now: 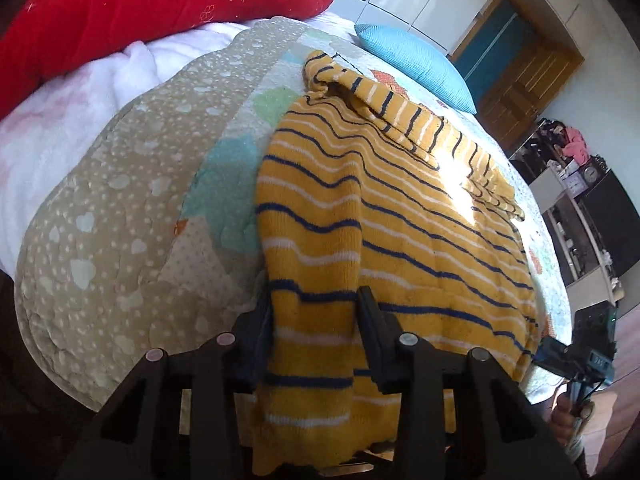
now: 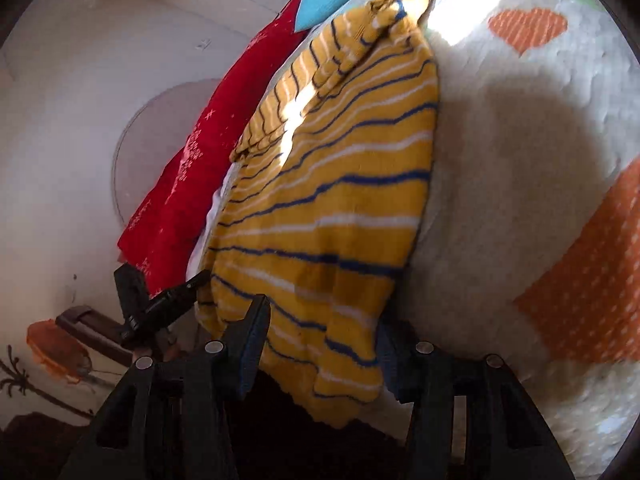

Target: Fold small clothes

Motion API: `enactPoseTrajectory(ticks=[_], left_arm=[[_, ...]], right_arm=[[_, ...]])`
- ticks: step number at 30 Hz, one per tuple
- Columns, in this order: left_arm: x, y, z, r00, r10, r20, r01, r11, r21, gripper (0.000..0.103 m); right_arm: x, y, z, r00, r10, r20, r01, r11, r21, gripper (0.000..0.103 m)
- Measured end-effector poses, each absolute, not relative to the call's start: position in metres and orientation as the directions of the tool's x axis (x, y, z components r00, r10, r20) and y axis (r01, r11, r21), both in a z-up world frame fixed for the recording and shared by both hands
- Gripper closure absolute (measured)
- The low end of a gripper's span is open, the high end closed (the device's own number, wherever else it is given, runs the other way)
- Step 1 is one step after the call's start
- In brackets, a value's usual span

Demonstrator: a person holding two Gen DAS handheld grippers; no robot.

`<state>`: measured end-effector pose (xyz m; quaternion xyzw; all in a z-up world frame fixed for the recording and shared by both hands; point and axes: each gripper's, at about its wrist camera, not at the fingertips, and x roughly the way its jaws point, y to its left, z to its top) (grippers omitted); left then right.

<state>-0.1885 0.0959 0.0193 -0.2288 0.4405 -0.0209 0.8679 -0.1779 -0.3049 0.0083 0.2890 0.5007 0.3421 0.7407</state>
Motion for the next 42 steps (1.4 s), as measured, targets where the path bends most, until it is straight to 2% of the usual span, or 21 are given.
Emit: enactPoseTrajectory(ticks=[5,7,12,14,15,16,17,24,28,31,33,36,42], left_arm=[[-0.202,0.094,0.011,0.606,-0.316,-0.730,-0.130,0.866,-0.482,0.052],[-0.204,0.091,0.010,0.605,-0.348,-0.717,-0.112,0.854,-0.508,0.040],[-0.208,0.075,0.006,0.587,-0.332,-0.738,-0.090,0.879,-0.467,0.039],[-0.210,0.071,0.006,0.574,-0.297,-0.763,-0.110,0.895,-0.432,0.063],[-0.210,0.070,0.006,0.558,-0.252,-0.791,-0.141,0.910,-0.390,0.085],[-0.209,0.072,0.006,0.549,-0.245,-0.799,-0.154,0.910,-0.384,0.092],[-0.210,0.075,0.008,0.548,-0.256,-0.796,-0.166,0.900,-0.404,0.095],[-0.225,0.066,0.052,0.587,-0.261,-0.766,-0.127,0.905,-0.405,0.095],[-0.248,0.050,0.073,0.600,-0.296,-0.743,-0.076,0.904,-0.421,0.096],[-0.262,0.038,0.071,0.584,-0.328,-0.742,-0.049,0.899,-0.435,0.096],[-0.263,0.033,0.059,0.558,-0.295,-0.775,-0.062,0.917,-0.394,0.096],[-0.254,0.038,0.048,0.528,-0.296,-0.796,-0.094,0.911,-0.401,0.096],[-0.225,0.051,0.078,0.627,-0.280,-0.727,-0.087,0.902,-0.423,0.095]], right_arm=[[-0.193,-0.278,-0.028,0.150,0.865,-0.478,-0.167,0.499,0.850,0.048],[-0.199,-0.262,-0.037,0.123,0.879,-0.460,-0.156,0.475,0.866,0.048],[-0.202,-0.219,-0.040,0.034,0.831,-0.555,-0.222,0.548,0.807,0.048],[-0.197,-0.217,-0.038,0.049,0.811,-0.583,-0.215,0.578,0.787,0.060],[-0.195,-0.219,-0.037,0.068,0.800,-0.596,-0.204,0.596,0.777,0.078],[-0.194,-0.221,-0.035,0.089,0.791,-0.605,-0.187,0.610,0.770,0.091],[-0.193,-0.224,-0.034,0.109,0.789,-0.605,-0.169,0.614,0.771,0.091],[-0.205,-0.234,0.012,0.160,0.821,-0.548,-0.235,0.571,0.787,0.095],[-0.230,-0.240,0.043,0.156,0.810,-0.565,-0.310,0.583,0.751,0.096],[-0.245,-0.244,0.048,0.153,0.800,-0.581,-0.302,0.597,0.743,0.096],[-0.248,-0.245,0.045,0.168,0.786,-0.595,-0.289,0.616,0.733,0.096],[-0.244,-0.241,0.045,0.178,0.793,-0.583,-0.276,0.609,0.744,0.096],[-0.203,-0.256,0.081,0.265,0.790,-0.553,-0.366,0.613,0.700,0.096]])
